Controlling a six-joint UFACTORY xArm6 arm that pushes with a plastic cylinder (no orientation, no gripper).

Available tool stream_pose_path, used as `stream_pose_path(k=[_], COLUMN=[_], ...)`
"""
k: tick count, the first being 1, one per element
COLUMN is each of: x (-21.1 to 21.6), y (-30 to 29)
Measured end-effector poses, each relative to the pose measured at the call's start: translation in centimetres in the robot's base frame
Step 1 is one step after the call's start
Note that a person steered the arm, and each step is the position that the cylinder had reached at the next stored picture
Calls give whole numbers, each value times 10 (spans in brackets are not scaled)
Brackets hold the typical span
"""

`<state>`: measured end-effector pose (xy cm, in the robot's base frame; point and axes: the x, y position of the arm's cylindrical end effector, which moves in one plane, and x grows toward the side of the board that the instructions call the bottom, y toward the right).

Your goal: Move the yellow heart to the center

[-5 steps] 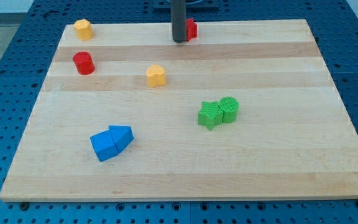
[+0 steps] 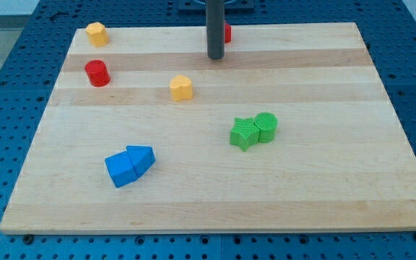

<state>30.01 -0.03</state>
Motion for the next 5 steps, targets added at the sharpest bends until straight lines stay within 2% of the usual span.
stream_pose_path(k=[2,3,5], x=[14,44,51], y=[3,6,17])
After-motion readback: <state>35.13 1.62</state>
